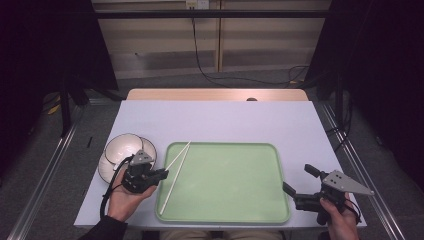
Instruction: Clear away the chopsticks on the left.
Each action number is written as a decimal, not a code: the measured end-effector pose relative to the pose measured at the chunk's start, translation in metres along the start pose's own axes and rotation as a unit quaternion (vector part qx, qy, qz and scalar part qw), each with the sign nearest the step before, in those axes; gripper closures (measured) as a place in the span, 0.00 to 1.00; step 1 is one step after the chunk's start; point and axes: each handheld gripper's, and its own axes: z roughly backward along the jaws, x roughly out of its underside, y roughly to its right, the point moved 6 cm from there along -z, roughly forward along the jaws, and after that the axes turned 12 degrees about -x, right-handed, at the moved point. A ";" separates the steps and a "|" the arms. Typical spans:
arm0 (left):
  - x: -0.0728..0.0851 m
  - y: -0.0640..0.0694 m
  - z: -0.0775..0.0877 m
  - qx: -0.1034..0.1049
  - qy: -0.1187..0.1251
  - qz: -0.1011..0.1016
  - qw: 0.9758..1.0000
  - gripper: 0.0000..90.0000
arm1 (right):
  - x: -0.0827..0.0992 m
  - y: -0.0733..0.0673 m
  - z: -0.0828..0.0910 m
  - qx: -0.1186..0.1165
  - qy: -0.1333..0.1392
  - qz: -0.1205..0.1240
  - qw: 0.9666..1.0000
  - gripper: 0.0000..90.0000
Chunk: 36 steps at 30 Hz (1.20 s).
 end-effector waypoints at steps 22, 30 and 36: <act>0.002 0.023 -0.020 -0.012 -0.040 0.013 0.999 0.95 | 0.000 0.000 0.001 0.003 0.002 0.000 1.000 0.01; 0.004 0.030 -0.028 -0.017 -0.052 0.014 0.998 0.95 | 0.000 0.001 0.001 0.003 0.003 0.000 1.000 0.01; 0.006 0.033 -0.032 -0.012 -0.064 0.011 0.998 0.95 | 0.000 0.000 0.001 0.002 0.002 -0.001 1.000 0.01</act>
